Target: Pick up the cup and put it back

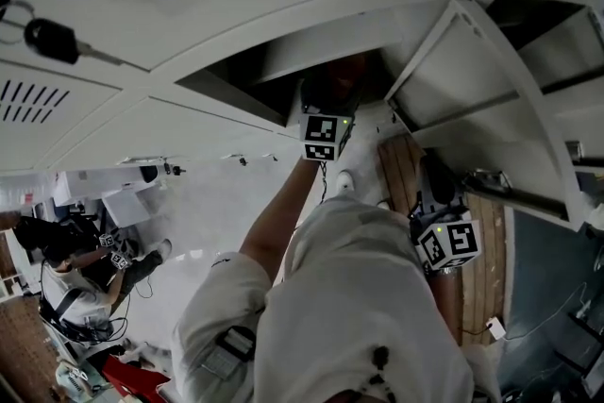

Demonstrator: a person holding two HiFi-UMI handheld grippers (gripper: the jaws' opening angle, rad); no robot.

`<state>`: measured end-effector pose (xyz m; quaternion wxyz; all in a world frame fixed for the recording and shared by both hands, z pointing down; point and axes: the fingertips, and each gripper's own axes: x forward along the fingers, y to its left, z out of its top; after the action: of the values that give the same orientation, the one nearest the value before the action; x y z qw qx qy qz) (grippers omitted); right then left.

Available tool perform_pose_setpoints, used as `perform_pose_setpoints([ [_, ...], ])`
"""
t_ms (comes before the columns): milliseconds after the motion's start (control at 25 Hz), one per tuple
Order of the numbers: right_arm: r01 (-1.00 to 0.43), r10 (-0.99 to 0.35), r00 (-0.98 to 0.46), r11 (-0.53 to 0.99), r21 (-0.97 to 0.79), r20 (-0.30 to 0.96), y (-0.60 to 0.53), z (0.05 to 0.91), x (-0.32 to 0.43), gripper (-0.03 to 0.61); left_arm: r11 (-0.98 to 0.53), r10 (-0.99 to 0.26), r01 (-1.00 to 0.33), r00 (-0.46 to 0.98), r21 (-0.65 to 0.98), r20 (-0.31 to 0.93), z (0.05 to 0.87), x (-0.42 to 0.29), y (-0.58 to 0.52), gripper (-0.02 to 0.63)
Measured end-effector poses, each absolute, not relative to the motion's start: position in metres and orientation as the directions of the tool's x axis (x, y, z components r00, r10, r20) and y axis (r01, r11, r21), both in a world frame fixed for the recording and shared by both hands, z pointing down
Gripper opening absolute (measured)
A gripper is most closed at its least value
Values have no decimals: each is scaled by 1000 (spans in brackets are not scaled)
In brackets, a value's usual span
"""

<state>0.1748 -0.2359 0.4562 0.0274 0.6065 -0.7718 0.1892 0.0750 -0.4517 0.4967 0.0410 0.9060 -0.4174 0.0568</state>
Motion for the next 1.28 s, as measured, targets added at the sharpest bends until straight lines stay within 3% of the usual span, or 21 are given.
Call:
perform_pose_setpoints([
  [1120, -915, -900, -360, 289, -282, 245, -208, 457, 163, 26, -582, -808, -813, 581, 17, 95, 482, 53, -396, 347],
  [1200, -908, -895, -376, 306, -286, 239, -201, 456, 165, 26, -565, -822, -825, 564, 11, 81, 475, 49, -377, 299],
  [1280, -900, -887, -398, 329, -285, 233, -192, 456, 167, 26, -529, -847, -848, 529, 9, 58, 465, 42, -358, 203],
])
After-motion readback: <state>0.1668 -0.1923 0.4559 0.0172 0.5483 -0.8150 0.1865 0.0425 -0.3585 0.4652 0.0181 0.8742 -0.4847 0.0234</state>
